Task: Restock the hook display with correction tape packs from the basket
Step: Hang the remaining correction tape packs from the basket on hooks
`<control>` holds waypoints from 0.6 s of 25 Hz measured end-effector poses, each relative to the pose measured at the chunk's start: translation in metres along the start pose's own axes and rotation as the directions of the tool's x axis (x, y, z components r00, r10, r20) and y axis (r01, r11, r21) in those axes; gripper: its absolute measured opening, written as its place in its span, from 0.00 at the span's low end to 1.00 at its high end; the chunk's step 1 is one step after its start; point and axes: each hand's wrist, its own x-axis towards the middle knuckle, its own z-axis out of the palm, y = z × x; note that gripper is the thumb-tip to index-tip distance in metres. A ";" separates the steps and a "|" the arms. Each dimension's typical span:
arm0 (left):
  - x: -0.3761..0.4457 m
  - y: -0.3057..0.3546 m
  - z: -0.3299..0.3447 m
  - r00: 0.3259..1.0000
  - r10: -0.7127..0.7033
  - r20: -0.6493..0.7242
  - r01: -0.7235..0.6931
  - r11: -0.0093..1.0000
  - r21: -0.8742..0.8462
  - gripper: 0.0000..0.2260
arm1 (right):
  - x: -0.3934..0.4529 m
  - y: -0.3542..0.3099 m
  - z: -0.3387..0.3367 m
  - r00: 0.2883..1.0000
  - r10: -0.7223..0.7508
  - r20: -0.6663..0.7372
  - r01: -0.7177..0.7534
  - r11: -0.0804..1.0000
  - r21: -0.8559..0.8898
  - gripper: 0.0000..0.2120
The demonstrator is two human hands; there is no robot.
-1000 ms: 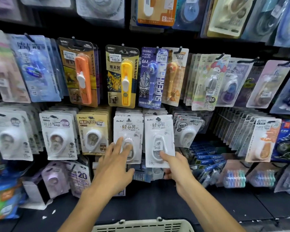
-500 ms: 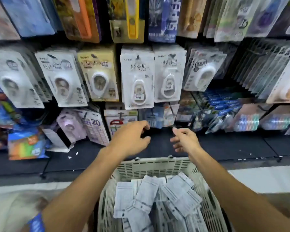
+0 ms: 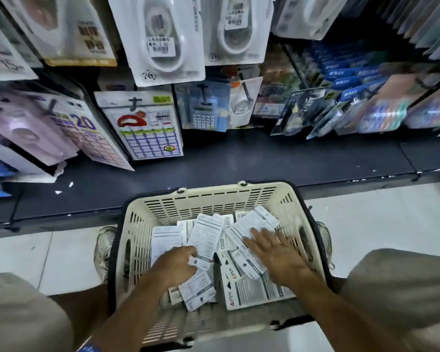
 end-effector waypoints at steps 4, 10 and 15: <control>0.012 0.007 0.005 1.000 0.026 -0.005 -0.026 0.999 0.024 0.15 | 0.029 -0.006 0.012 0.996 -0.080 -0.044 0.079 0.996 -0.038 0.46; 0.016 -0.001 0.013 0.998 0.032 -0.057 -0.033 0.999 -0.028 0.16 | 0.046 -0.024 0.032 0.979 -0.063 -0.193 0.066 0.998 0.010 0.48; 0.016 -0.010 0.015 0.995 0.008 -0.097 -0.015 0.997 -0.071 0.15 | 0.044 -0.023 0.004 0.986 0.032 -0.162 -0.019 0.997 0.077 0.44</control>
